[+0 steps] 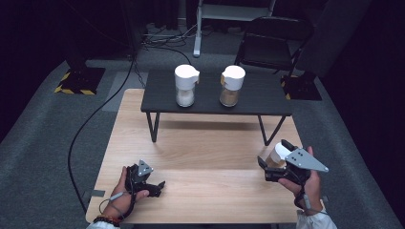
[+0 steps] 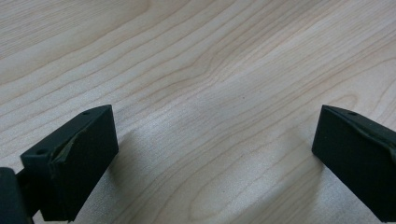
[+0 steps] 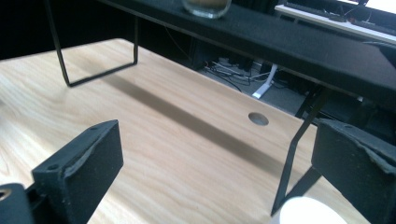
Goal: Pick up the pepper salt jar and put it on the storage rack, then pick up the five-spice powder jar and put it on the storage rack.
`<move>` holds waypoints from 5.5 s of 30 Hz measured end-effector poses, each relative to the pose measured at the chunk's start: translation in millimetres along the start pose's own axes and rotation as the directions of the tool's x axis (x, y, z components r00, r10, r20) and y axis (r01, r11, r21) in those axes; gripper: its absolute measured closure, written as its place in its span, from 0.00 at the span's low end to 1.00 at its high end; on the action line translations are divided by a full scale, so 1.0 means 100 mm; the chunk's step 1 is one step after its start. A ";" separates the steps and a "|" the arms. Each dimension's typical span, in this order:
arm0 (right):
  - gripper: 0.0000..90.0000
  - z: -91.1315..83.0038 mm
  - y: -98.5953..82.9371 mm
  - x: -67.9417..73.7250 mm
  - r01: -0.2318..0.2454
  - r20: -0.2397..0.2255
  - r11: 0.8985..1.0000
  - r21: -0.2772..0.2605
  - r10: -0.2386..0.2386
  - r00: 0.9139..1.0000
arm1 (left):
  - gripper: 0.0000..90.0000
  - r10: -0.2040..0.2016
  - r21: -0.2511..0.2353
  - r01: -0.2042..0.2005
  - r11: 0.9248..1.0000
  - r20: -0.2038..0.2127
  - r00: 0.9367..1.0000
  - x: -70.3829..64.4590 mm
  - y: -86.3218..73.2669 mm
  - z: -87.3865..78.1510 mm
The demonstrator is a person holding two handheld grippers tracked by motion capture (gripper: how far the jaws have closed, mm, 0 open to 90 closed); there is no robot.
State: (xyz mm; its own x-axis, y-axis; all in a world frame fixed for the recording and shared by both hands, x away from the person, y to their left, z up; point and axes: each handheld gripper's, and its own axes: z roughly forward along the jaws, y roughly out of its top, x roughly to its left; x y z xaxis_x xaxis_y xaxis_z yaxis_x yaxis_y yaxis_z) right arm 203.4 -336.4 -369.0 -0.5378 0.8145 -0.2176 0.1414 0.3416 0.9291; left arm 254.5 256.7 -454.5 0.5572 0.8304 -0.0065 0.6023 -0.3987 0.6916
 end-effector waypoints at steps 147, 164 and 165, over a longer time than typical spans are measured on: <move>0.00 0.15 -1.04 -0.60 -0.216 0.030 0.870 0.444 0.226 0.974 | 0.00 0.006 0.000 -0.006 1.000 0.006 1.000 0.01 0.00 0.00; 0.01 0.09 -1.06 -0.56 -0.237 0.064 0.880 0.412 0.231 0.971 | 0.00 0.006 0.001 -0.006 1.000 0.006 1.000 0.02 0.01 0.00; 0.01 0.08 -1.05 -0.55 -0.239 0.068 0.882 0.407 0.231 0.970 | 0.00 0.006 0.001 -0.006 1.000 0.006 1.000 0.01 0.01 0.00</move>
State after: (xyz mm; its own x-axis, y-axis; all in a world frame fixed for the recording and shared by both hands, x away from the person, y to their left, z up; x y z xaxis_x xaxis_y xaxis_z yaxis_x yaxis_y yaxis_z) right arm 225.0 -413.8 -457.3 -0.4330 0.9012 -0.0163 0.5914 0.2977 0.7494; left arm 255.8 257.6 -454.3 0.5641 0.8257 -0.0065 0.5996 -0.4042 0.6907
